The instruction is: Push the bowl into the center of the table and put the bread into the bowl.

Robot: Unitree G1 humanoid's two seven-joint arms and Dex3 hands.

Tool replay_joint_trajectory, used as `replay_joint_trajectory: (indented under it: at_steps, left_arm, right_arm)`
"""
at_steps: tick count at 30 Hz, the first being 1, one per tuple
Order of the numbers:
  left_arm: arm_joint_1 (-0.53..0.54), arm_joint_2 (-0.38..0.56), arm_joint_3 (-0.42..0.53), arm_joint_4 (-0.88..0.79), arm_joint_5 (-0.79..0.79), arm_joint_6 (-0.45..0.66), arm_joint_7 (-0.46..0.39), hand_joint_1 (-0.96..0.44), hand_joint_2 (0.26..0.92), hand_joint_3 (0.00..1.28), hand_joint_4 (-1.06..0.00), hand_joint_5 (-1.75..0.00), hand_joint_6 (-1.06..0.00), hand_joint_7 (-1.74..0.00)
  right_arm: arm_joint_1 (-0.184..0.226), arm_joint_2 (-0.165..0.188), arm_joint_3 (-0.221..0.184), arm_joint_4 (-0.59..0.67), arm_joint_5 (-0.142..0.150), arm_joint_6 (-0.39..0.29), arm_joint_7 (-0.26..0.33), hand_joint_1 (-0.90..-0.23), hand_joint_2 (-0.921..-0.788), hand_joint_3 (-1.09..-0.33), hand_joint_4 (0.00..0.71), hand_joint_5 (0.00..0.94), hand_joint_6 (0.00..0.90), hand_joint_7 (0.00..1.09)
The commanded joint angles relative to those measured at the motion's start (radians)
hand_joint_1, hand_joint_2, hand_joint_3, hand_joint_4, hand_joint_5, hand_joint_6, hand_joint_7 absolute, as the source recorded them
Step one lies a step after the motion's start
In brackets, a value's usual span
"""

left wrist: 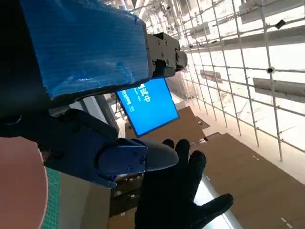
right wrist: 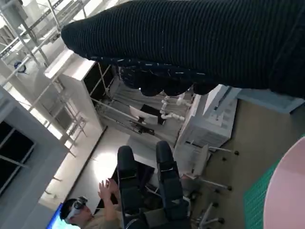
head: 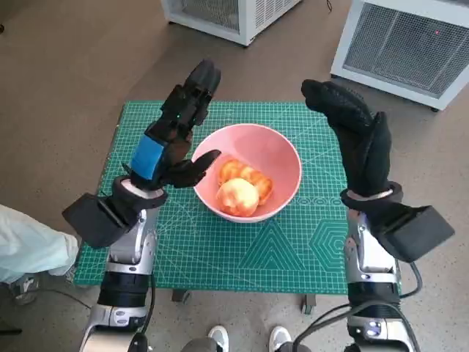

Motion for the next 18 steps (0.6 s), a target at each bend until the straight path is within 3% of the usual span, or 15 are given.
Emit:
replay_joint_trajectory:
  at_steps: [1, 18]
  left_arm:
    - [0.003, 0.0, 0.019, 0.034, -0.031, -0.032, -0.026, -0.68, 0.921, 0.45, -0.08, -0.01, -0.08, -0.14]
    - [-0.003, -0.015, 0.043, 0.108, -0.074, -0.068, -0.073, -0.67, 0.921, 0.44, -0.13, -0.03, -0.08, -0.17]
  right_arm:
    - [0.027, -0.007, 0.001, 0.02, -0.014, 0.001, -0.013, -0.719, -0.921, -0.762, 0.251, 0.002, 0.099, 0.44]
    - [0.022, -0.012, -0.004, 0.103, -0.026, -0.052, -0.025, -0.725, -0.921, -0.767, 0.249, 0.001, 0.1, 0.44]
